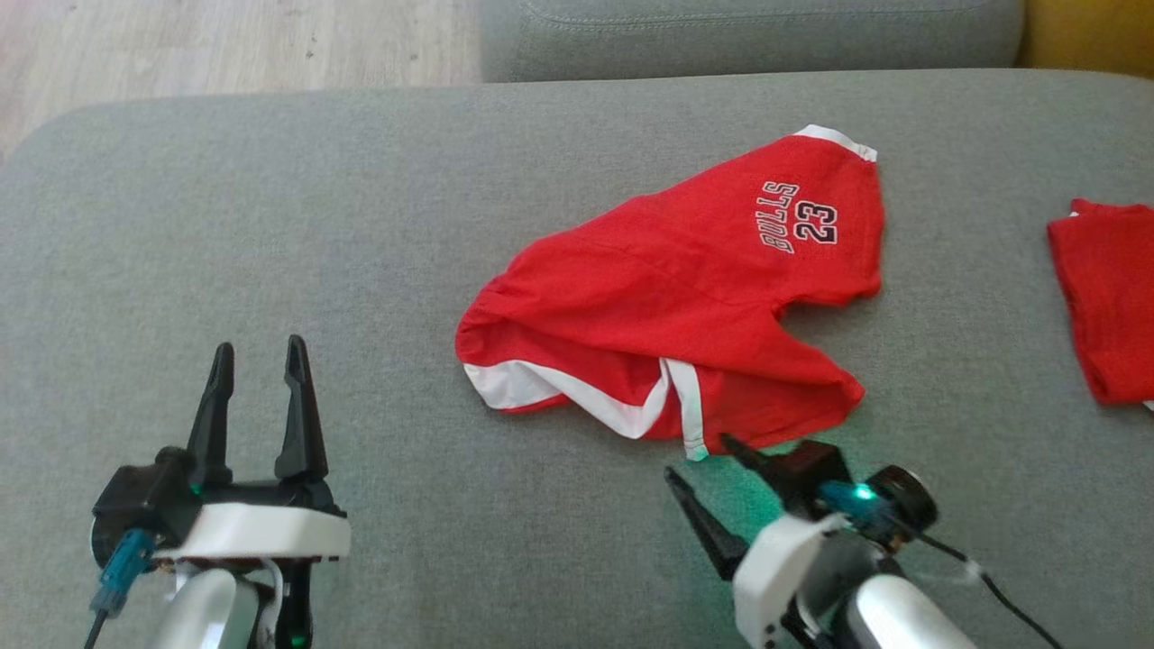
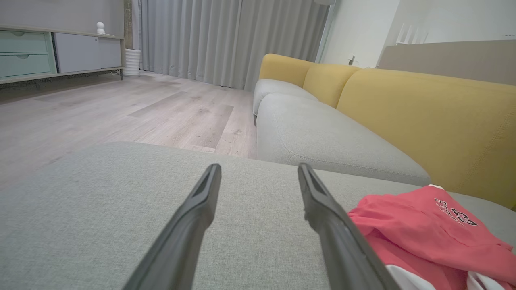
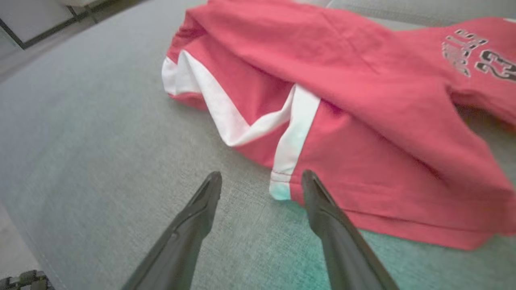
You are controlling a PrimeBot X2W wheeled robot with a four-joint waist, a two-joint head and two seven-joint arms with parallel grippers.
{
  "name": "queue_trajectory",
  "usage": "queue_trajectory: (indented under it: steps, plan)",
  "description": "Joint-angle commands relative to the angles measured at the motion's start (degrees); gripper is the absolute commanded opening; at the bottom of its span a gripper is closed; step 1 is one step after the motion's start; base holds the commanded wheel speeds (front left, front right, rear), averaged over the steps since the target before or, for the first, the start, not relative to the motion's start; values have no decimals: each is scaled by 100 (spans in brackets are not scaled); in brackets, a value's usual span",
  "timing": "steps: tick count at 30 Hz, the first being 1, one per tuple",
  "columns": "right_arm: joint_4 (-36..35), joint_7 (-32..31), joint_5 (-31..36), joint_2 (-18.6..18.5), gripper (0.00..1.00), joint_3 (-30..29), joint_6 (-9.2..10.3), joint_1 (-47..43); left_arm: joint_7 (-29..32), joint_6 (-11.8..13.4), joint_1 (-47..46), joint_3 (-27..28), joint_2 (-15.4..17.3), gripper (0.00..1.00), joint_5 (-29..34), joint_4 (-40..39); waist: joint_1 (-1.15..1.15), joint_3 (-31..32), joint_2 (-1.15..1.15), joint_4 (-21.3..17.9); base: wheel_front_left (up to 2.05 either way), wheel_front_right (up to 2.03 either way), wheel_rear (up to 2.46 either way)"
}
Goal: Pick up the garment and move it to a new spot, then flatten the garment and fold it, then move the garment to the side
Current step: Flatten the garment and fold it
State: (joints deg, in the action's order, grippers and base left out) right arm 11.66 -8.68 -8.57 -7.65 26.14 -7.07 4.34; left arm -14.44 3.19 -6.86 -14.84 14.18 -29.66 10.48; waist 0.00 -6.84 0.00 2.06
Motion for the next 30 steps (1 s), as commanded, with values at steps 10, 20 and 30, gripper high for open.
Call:
queue_trajectory:
  steps: [10,20,30]
  plan:
    - [1419,-226,309,270,100,290,-42,1207,-19,66,-216,175,126,100,7,-217,0,-141,0,165,0,0,0]
    - [1339,-227,333,134,0,-243,-42,911,-15,78,-196,191,140,100,-61,-195,0,-99,0,188,0,0,0]
    - [-142,-425,478,-395,82,-1258,-42,204,-27,161,-107,316,180,100,-102,-306,0,-55,0,-38,0,0,0]
